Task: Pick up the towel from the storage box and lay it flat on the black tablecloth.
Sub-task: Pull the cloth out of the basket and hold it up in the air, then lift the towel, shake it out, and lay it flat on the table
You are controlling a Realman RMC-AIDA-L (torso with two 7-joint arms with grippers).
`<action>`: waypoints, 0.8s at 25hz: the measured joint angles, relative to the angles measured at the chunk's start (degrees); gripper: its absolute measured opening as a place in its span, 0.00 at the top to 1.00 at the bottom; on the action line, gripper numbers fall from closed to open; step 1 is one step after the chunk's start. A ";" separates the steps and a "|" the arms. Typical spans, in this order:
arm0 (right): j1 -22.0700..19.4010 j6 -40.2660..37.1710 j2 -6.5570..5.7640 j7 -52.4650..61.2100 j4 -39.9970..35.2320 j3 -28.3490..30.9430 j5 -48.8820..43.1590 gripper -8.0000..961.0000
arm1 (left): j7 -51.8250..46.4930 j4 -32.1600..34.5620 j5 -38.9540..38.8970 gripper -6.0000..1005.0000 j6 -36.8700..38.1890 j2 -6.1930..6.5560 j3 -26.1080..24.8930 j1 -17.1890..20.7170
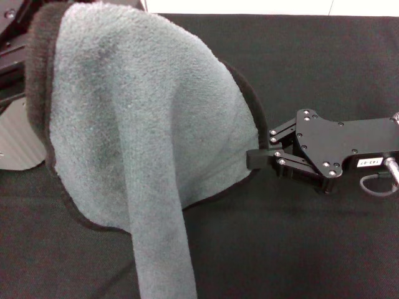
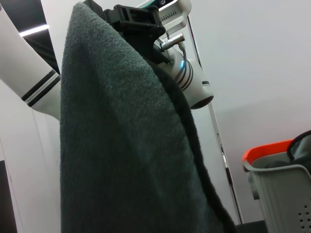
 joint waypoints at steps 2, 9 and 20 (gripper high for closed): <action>-0.11 -0.01 0.00 -0.38 0.00 0.01 0.00 0.94 | 0.00 -0.15 0.06 0.98 0.00 -0.03 0.00 0.12; -1.56 0.01 -0.01 -0.95 -0.25 1.88 0.11 0.97 | 2.44 -5.09 1.16 0.98 -0.07 -1.44 -2.39 1.21; -7.08 -0.34 -1.30 2.73 -8.35 9.49 0.00 0.98 | 13.81 -17.52 8.73 0.97 -0.11 -4.05 -4.19 4.00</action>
